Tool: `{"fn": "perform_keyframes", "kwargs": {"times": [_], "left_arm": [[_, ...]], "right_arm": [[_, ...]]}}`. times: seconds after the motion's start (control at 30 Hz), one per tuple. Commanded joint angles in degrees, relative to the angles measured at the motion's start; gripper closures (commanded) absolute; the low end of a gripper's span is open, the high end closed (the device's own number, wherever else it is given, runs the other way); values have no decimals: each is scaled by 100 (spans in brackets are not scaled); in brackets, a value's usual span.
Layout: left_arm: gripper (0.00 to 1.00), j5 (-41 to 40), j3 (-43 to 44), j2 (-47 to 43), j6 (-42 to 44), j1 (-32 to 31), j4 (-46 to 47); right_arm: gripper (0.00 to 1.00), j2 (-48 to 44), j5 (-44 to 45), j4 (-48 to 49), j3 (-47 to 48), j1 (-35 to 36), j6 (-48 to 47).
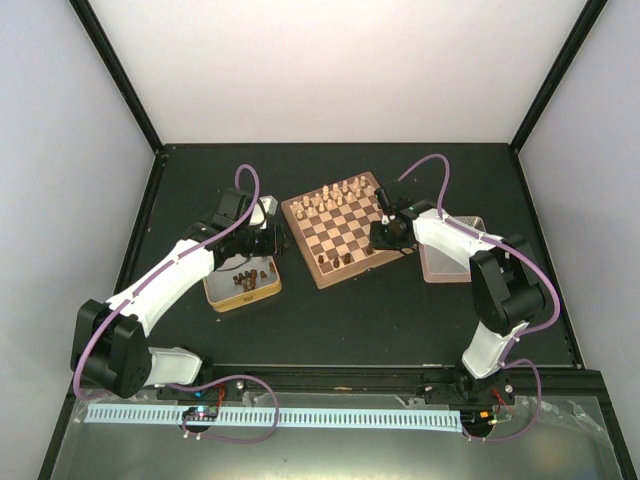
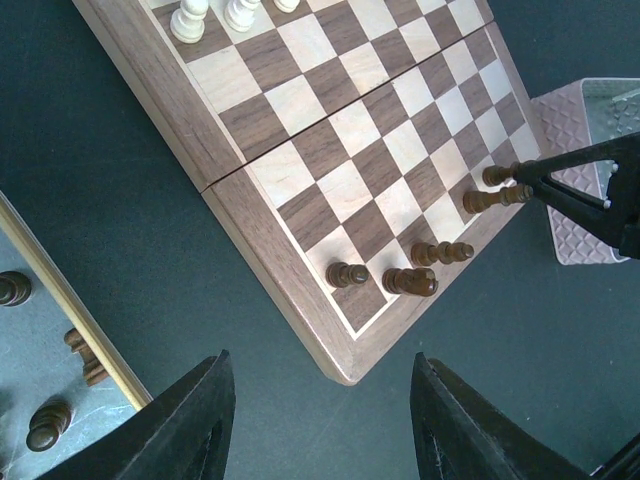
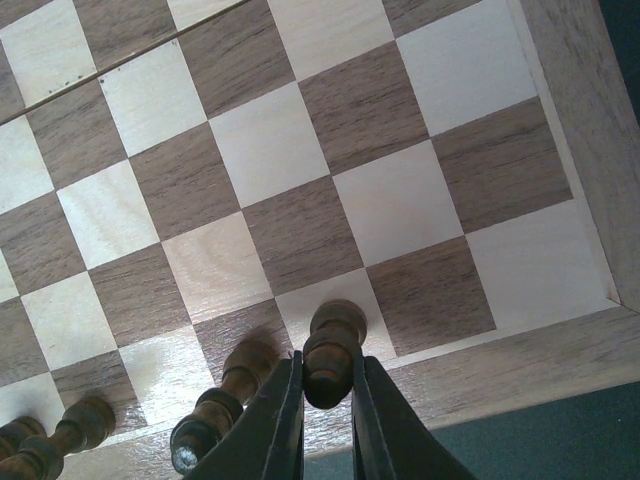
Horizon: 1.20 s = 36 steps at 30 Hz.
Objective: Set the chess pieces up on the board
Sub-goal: Place the chess piece on the chessboard.
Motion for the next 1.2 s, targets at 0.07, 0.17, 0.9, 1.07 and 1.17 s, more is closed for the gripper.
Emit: {"fn": "perform_keyframes", "kwargs": {"times": [0.07, 0.17, 0.9, 1.07, 1.17], "left_arm": [[50, 107, -10, -63, 16, 36, 146], [50, 103, -10, -61, 16, 36, 146], [44, -1007, 15, -311, -120, 85, -313], [28, -1892, -232, -473, -294, 247, -534], [27, -2055, -428, -441, -393, 412, -540]], "right_arm": [[87, 12, -117, -275, 85, 9, 41], [87, 39, -150, -334, 119, 9, 56], [67, -851, 115, -250, -15, 9, 268], [65, -1729, 166, 171, -455, 9, 338], [65, -1940, 94, 201, -528, 9, 349]]}}
